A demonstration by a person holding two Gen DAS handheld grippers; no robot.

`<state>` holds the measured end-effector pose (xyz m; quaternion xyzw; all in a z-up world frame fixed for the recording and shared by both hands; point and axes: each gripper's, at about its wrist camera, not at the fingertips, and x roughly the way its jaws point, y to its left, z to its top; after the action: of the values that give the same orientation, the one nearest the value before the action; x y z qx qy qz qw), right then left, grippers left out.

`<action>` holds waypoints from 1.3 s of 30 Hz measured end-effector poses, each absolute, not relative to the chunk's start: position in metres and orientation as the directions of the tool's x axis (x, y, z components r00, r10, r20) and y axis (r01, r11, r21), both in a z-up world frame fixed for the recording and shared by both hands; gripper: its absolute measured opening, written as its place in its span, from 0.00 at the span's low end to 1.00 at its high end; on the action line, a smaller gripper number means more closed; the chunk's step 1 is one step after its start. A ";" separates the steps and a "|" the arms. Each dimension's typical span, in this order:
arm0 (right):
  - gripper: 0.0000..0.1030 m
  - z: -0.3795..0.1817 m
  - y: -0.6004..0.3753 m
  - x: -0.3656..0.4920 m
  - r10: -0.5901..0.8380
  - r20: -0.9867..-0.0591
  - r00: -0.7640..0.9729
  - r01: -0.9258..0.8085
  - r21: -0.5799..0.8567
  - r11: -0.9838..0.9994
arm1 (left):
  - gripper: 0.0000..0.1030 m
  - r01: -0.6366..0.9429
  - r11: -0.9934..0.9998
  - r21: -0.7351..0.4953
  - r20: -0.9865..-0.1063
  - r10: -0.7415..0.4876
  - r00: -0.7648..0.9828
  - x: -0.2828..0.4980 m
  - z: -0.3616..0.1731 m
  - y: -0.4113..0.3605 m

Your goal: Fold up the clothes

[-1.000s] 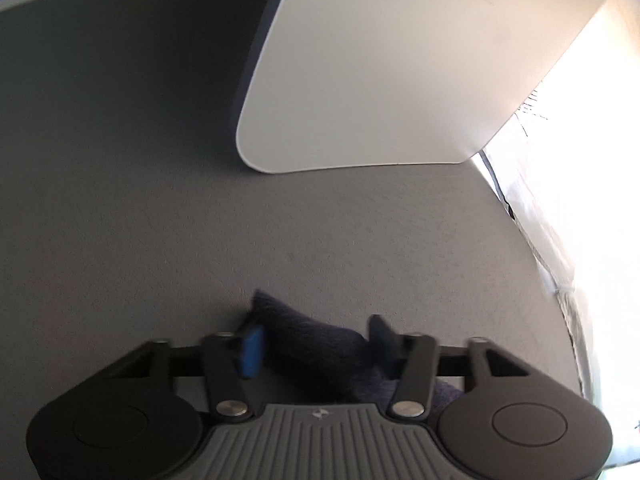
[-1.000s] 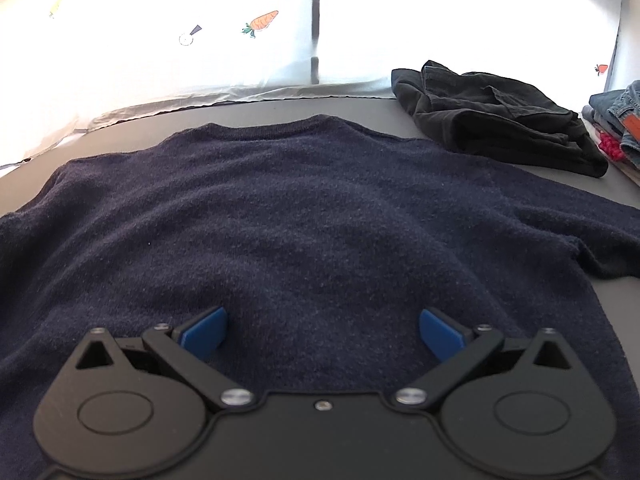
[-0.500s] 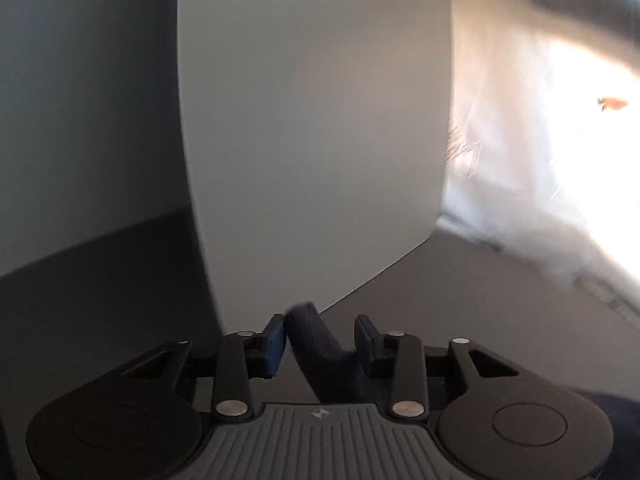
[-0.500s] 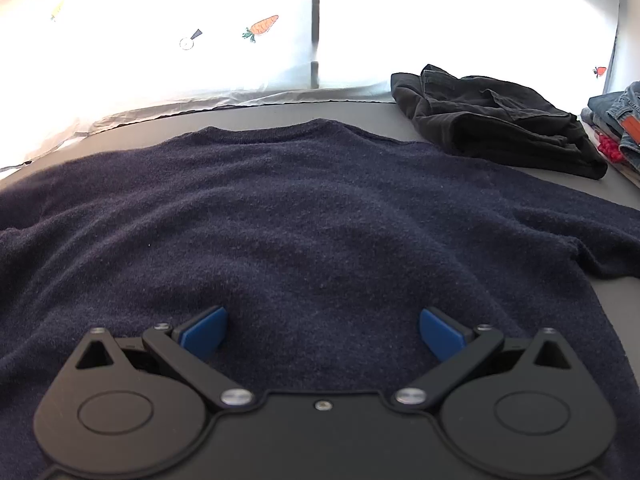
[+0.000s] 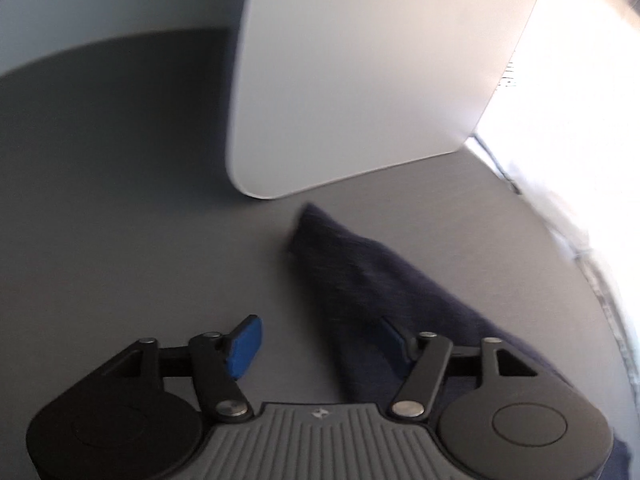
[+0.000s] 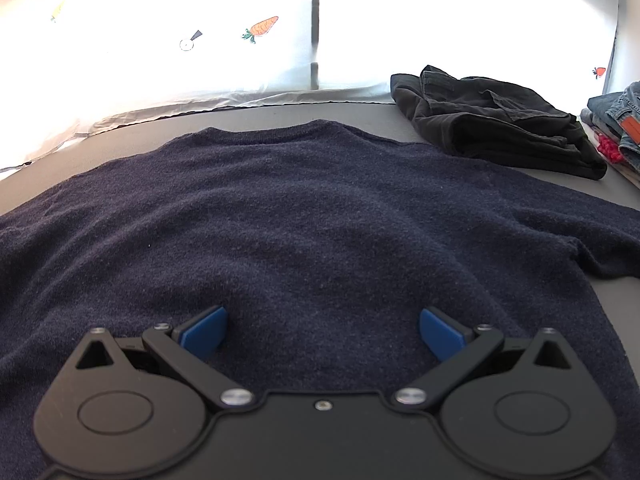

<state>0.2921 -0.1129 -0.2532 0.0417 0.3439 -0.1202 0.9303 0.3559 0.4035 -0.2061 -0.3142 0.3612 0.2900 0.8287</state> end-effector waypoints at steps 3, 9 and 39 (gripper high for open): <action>1.00 -0.253 -0.113 0.292 -0.195 -0.650 0.735 0.253 -0.005 0.968 | 0.67 -0.693 0.642 -0.329 -0.765 0.249 0.594 0.364 -0.207 0.405; 1.00 -0.253 -0.115 0.293 -0.193 -0.650 0.735 0.250 -0.005 0.968 | 0.10 -0.578 0.684 -0.445 -0.669 0.174 0.722 0.375 -0.180 0.401; 1.00 -0.254 -0.117 0.292 -0.192 -0.647 0.738 0.248 -0.005 0.969 | 0.50 -0.680 0.732 -0.045 -0.800 0.381 0.463 0.385 -0.199 0.361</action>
<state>0.2923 -0.1167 -0.2541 0.0408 0.3423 -0.1180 0.9312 0.3846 0.3613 -0.1995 -0.1824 0.4097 0.3175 0.8355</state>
